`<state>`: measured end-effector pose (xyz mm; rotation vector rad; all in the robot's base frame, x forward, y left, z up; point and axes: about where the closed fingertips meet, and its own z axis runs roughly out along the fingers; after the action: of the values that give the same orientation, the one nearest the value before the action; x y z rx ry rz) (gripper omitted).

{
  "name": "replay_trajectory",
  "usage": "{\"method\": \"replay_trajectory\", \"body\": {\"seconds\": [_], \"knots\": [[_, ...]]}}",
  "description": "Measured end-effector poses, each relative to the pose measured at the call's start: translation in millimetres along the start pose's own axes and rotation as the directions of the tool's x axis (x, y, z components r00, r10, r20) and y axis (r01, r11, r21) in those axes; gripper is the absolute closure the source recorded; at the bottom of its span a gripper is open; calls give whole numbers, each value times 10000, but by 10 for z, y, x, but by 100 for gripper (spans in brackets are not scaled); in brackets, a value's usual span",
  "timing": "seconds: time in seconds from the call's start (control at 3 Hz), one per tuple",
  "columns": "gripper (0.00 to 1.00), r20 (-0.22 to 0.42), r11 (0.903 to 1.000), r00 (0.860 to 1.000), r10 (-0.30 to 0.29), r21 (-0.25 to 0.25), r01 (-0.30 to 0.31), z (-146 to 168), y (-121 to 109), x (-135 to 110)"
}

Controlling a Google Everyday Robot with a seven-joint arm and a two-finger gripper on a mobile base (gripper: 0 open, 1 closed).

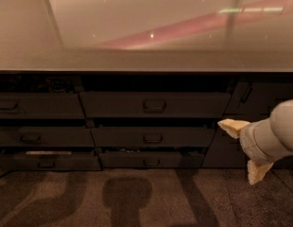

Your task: Open top drawer

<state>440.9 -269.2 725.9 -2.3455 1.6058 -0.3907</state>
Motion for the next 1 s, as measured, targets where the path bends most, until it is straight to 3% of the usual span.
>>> {"method": "replay_trajectory", "body": {"seconds": [0.33, 0.67, 1.0], "knots": [[0, -1303, 9958, 9911, -264, 832, 374, -209, 282, -23], [0, -2218, 9867, 9750, -111, 1557, 467, -154, 523, 8], [0, -2361, 9718, 9717, -119, 2261, 668, -180, 356, 17]]}}
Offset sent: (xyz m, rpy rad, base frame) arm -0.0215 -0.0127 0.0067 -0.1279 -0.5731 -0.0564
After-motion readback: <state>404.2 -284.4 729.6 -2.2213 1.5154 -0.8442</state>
